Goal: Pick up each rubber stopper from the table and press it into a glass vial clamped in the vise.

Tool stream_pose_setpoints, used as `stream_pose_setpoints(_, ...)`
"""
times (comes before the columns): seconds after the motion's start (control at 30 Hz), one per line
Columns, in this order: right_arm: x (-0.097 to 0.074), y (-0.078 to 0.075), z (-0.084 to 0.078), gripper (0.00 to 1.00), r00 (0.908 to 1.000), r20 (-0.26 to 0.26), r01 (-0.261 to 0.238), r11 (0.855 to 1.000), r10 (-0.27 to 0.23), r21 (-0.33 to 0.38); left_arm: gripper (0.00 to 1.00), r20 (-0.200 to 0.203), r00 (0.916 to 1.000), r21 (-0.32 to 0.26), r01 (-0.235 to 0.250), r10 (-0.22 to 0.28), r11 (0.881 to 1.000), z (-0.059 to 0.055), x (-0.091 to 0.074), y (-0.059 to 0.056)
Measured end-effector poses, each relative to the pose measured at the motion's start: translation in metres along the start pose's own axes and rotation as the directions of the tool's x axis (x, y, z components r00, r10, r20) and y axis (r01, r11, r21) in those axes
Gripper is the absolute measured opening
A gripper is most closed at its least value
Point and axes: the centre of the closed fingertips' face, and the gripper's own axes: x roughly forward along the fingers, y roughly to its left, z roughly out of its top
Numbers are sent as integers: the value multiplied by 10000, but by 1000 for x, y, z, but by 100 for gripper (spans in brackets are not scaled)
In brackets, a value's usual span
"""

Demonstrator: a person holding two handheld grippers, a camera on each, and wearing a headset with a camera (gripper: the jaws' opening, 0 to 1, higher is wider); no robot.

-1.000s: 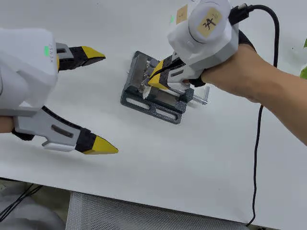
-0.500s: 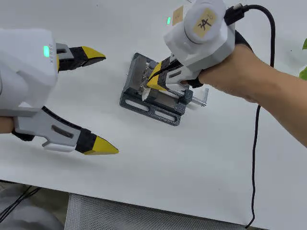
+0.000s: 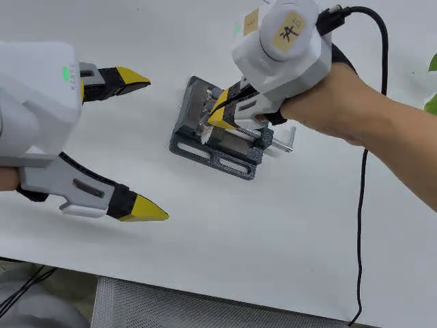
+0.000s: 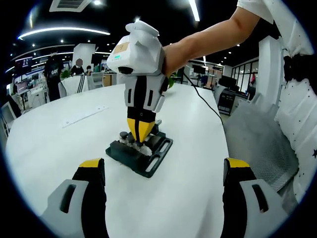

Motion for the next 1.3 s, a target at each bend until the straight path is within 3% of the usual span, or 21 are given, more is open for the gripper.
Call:
stream_pose_setpoints(0.7, 1, 0, 0, 0, 9989, -478, -26, 9997, 14, -250, 99, 63, 10000, 16, -2, 1, 10000, 2, 1, 1)
stream_pose_setpoints(1.07, 2, 0, -1, 0, 9946, -1014, -251, 9993, 222, -277, 99, -7, 10000, 180, 61, -61, 9998, 5, 1, -3)
stream_pose_setpoints(1.3, 1, -3, -1, 0, 9976, -638, -264, 9996, 270, 100, 99, -47, 10000, 163, 36, -35, 9999, 9, -3, -6)
